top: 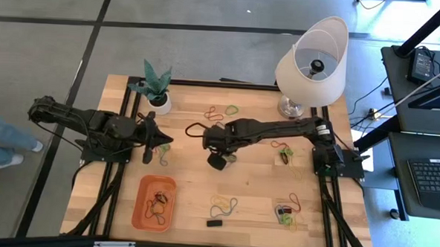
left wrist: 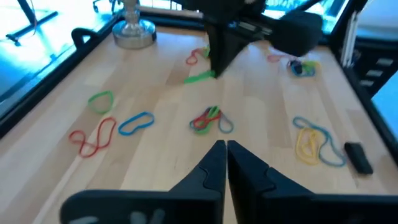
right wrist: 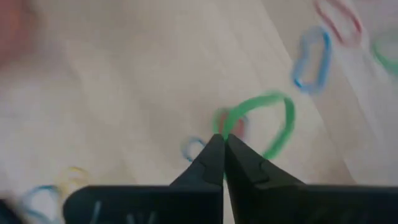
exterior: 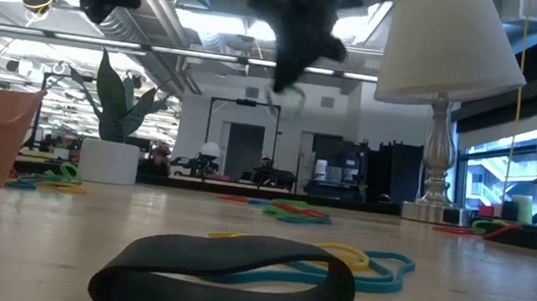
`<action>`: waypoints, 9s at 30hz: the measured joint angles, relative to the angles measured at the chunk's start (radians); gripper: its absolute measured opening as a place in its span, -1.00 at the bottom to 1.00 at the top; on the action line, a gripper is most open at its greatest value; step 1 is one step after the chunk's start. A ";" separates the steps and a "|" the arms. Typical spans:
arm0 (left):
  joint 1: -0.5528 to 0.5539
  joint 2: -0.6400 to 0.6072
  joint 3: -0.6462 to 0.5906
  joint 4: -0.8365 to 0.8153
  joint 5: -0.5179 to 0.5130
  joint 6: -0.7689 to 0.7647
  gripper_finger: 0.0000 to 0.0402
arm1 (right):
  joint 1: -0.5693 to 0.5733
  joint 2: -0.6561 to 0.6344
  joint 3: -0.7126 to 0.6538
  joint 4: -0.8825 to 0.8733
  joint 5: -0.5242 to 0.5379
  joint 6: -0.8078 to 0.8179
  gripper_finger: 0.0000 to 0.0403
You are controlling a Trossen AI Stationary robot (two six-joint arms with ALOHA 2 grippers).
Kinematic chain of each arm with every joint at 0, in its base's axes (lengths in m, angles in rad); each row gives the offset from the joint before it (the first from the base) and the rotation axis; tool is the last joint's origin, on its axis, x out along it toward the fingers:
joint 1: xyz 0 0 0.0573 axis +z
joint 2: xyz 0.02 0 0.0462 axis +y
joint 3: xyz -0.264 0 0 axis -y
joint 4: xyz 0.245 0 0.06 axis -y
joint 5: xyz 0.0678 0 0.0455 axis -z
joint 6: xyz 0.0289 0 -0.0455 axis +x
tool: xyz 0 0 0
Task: Pick and place rubber bands into bin
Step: Put the green rubber band into the orange bin, then put the blue rubber band into the orange bin
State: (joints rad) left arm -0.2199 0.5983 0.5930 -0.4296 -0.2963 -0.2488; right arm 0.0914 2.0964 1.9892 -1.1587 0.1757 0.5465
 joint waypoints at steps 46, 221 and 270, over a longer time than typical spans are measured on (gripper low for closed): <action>-0.001 0.191 0.000 0.347 0.062 0.253 -0.98 | 0.041 0.000 0.131 0.504 -0.043 -0.320 -0.96; 0.243 0.400 0.286 -0.242 0.381 0.305 -0.97 | 0.556 -0.193 -0.624 -0.002 -0.234 1.225 -0.98; 0.134 0.416 0.285 0.267 0.380 0.130 0.08 | 0.207 -0.195 -0.200 0.913 0.572 -0.192 -1.00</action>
State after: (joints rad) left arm -0.0856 1.0142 0.8780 -0.1622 0.0839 -0.1186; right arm 0.2985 1.9011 1.7889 -0.2462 0.7480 0.3542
